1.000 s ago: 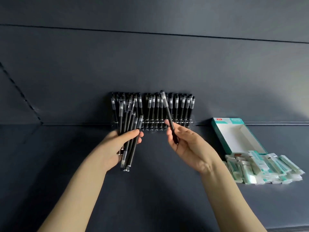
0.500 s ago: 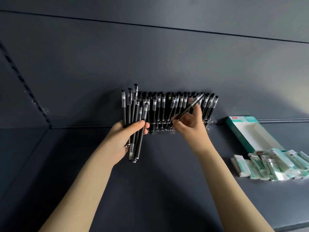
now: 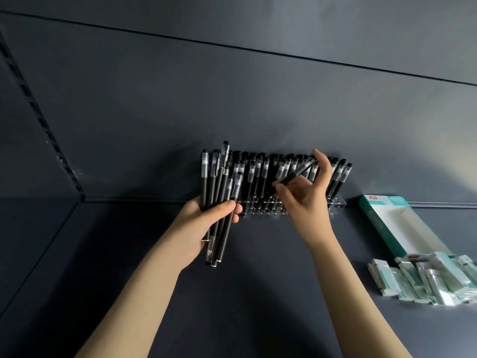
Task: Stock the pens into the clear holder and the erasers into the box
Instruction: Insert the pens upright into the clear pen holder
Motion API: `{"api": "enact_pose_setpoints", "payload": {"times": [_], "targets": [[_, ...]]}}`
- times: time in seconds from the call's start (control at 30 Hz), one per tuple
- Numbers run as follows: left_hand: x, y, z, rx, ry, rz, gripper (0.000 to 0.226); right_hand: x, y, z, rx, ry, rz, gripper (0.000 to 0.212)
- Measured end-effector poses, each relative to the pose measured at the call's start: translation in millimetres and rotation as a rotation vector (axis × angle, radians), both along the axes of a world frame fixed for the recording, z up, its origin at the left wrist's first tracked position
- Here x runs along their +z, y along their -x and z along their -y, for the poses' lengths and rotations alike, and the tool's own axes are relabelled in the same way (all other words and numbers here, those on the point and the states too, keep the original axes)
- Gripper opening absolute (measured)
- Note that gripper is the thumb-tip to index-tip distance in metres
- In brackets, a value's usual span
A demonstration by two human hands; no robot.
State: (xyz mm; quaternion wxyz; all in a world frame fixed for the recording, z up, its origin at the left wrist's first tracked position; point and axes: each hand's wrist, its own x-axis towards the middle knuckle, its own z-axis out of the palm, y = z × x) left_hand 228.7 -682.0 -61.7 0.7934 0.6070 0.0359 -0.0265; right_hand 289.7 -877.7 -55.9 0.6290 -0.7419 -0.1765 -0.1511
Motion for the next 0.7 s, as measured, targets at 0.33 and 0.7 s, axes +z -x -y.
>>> {"api": "enact_pose_setpoints", "payload": {"times": [0.33, 0.7], "targets": [[-7.2, -8.3, 0.3, -0.014, 0.063, -0.009, 0.016, -1.2, -10.1, -8.2, -0.186, 0.186, 0.199, 0.046], [-10.3, -8.2, 6.5, -0.044, 0.078, -0.005, 0.015, 7.0, -13.7, -19.6, -0.056, 0.272, 0.11, 0.03]]}}
